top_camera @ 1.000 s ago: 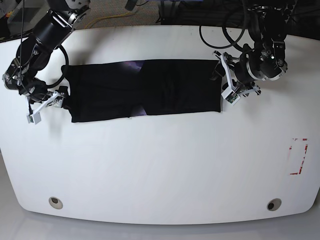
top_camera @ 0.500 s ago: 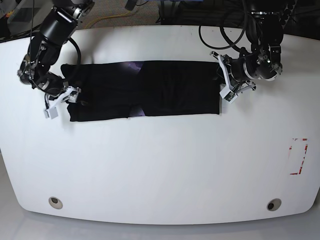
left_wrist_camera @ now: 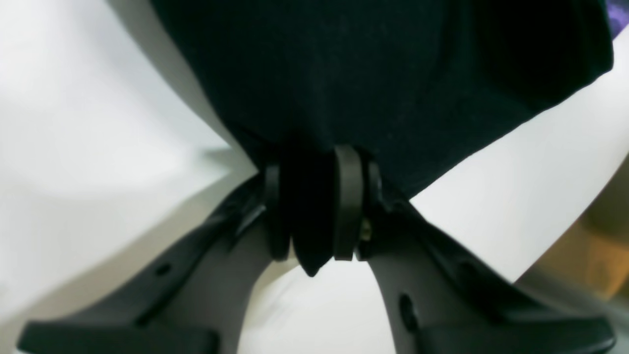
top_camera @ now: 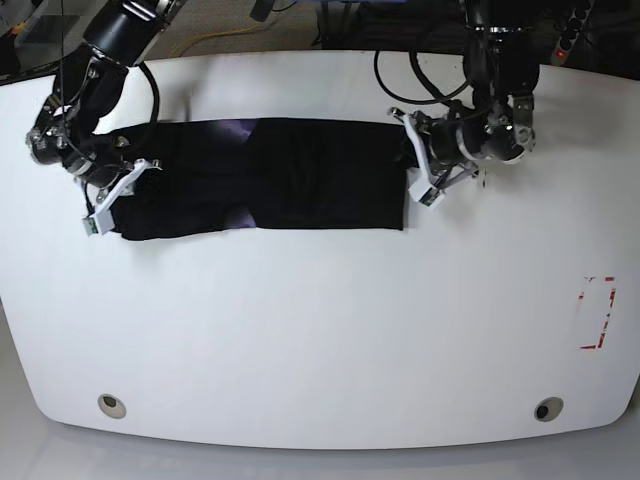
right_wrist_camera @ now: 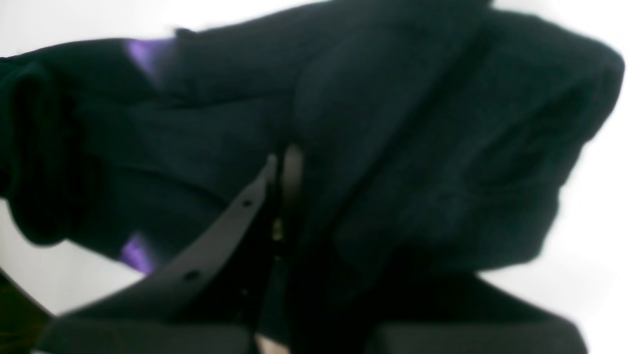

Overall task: Fold the T-shirt properly
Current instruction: 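Fold the strip end with the left gripper toward the right gripper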

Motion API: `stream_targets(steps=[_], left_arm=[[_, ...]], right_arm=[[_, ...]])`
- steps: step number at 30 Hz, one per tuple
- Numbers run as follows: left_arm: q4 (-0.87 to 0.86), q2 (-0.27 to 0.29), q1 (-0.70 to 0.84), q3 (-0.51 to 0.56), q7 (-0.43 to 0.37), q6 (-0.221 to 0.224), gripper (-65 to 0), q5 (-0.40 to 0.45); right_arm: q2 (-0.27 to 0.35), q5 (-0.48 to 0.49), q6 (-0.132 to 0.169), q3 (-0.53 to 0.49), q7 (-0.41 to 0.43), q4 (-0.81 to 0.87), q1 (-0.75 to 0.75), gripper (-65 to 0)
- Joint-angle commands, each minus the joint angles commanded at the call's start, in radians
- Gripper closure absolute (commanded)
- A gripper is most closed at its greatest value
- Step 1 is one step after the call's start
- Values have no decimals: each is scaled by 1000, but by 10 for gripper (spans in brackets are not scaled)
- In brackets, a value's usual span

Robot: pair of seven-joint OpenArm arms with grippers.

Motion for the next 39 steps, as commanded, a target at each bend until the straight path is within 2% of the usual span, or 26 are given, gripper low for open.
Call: stream_targets(steps=[5,9,13,19,22,26,35,38,39], left_arm=[[-104,87,-71,103,-3,5,-115,0],[-155,152,-106,124,-3,49,-115,5],[-183,155,-130,172,-3,51,-115,54],[-183,155,-133,209,-31,51,-115,69],[-183,155,-133,209,-31,51,-115,69],[-180,155,-133,207,-31,51,-115,69],[-175,155,-132,207,-31,49,-115,63],[-175,155,-133,207,-31,49,-115,63],[-175,155,-133,207,-31,49,-124,63]], right_arm=[[49,3,0,-25,-37,123,2,-8],[64,3,0,-101,-37,193,0,-8],[40,-5,0,-180,-32,222,0,-8],[-11,-14,0,-252,-28,216,5,-8],[-15,-58,0,-311,5,216,-2,-8],[-60,-140,0,-391,55,215,-12,-8],[-138,-279,0,-511,84,186,20,-8],[-146,-336,0,-520,112,140,31,-73],[-147,-353,0,-520,132,121,40,-138]])
